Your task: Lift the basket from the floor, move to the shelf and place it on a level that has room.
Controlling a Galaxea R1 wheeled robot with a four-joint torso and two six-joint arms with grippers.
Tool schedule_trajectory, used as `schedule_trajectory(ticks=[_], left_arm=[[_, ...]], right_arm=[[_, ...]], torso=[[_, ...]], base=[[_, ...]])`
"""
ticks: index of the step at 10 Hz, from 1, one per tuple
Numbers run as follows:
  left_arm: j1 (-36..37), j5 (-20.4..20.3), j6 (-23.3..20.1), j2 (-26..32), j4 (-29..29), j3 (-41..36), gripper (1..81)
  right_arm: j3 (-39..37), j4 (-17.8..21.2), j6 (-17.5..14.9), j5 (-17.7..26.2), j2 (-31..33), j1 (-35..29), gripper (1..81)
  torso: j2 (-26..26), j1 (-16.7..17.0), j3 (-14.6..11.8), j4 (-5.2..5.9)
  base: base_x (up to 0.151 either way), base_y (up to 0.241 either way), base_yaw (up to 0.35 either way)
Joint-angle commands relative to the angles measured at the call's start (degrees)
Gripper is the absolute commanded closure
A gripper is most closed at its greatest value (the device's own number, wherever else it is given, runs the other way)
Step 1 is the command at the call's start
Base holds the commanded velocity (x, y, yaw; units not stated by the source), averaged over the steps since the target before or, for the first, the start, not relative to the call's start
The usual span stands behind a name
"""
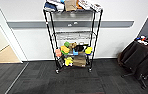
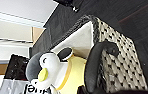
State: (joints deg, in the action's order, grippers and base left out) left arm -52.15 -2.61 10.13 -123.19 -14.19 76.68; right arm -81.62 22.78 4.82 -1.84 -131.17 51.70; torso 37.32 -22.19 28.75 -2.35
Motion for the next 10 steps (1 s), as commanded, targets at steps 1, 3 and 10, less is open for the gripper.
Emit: schedule_trajectory(ticks=[1, 3, 10], left_arm=[[5.00, -0.72, -0.28, 2.50, -0.05, -4.25, 81.1], [4.91, -0.99, -0.29, 2.32, 0.04, -4.34, 81.1], [5.60, -0.99, -0.29, -0.48, 0.13, -3.82, 81.1]], right_arm=[[3.76, -0.46, 0.28, 0.79, 2.29, -4.37, 81.1], [3.76, -0.81, 0.28, 0.08, 2.29, -3.92, 81.1], [3.40, -1.87, 0.46, 0.61, -1.49, -6.47, 81.1]], torso=[[-5.62, 3.60, 0.00, 0.00], [-9.27, 6.01, 0.00, 0.00], [-22.63, 14.68, -9.10, 0.00]], base=[[0.000, 0.000, 0.000], [0.000, 0.000, 0.000], [0.000, 0.000, 0.000]])
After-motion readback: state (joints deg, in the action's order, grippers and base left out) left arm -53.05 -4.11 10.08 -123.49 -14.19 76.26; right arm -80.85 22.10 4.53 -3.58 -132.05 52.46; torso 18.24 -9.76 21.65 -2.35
